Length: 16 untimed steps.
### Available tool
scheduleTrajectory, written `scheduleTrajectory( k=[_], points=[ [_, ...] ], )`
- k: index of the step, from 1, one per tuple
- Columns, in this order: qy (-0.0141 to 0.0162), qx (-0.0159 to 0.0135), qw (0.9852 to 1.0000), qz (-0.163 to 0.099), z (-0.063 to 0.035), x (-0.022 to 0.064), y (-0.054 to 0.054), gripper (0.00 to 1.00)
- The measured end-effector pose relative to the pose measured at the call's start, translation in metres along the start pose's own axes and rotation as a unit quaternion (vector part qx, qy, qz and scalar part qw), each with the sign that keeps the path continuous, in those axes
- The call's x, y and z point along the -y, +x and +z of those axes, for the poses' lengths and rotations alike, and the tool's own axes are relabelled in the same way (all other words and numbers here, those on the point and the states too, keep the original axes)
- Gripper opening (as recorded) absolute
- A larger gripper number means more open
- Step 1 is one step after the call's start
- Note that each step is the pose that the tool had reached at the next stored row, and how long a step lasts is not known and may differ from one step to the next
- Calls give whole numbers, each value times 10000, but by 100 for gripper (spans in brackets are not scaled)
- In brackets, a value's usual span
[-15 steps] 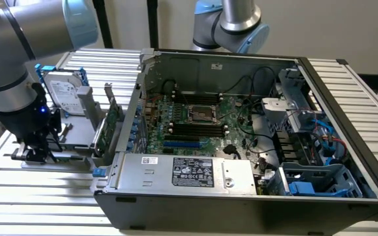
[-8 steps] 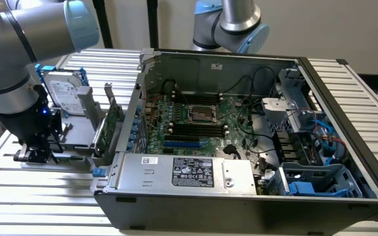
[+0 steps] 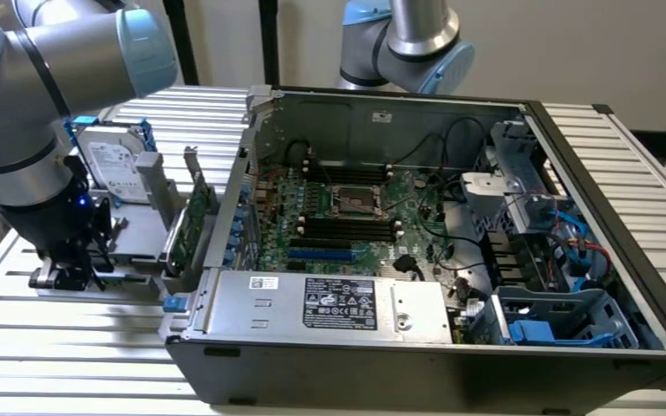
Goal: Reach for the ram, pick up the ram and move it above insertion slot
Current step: 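Pick up the ram and move it above insertion slot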
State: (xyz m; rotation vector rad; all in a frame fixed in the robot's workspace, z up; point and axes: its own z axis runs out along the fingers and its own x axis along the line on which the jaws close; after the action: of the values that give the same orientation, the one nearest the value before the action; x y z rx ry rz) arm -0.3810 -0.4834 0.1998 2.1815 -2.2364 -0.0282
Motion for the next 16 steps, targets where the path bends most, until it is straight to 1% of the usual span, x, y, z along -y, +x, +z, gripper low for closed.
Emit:
scheduleTrajectory(
  k=[2, 3, 4, 6, 7, 9, 12, 16],
  points=[
    [-1, 10, 10000, 0, 8, 2, 0, 37],
    [0, 22, 10000, -1, 11, 2, 0, 37],
    [-1, 43, 10000, -2, 13, 3, 0, 37],
    [-2, 101, 9999, -3, 18, 3, 0, 37],
    [-5, 114, 9999, -3, 21, 2, -1, 37],
    [-23, 122, 9999, -3, 28, 3, -1, 37],
    [-47, 125, 9999, -2, 37, 2, 0, 37],
    [-48, 127, 9999, -3, 41, 3, 0, 37]
  ],
)
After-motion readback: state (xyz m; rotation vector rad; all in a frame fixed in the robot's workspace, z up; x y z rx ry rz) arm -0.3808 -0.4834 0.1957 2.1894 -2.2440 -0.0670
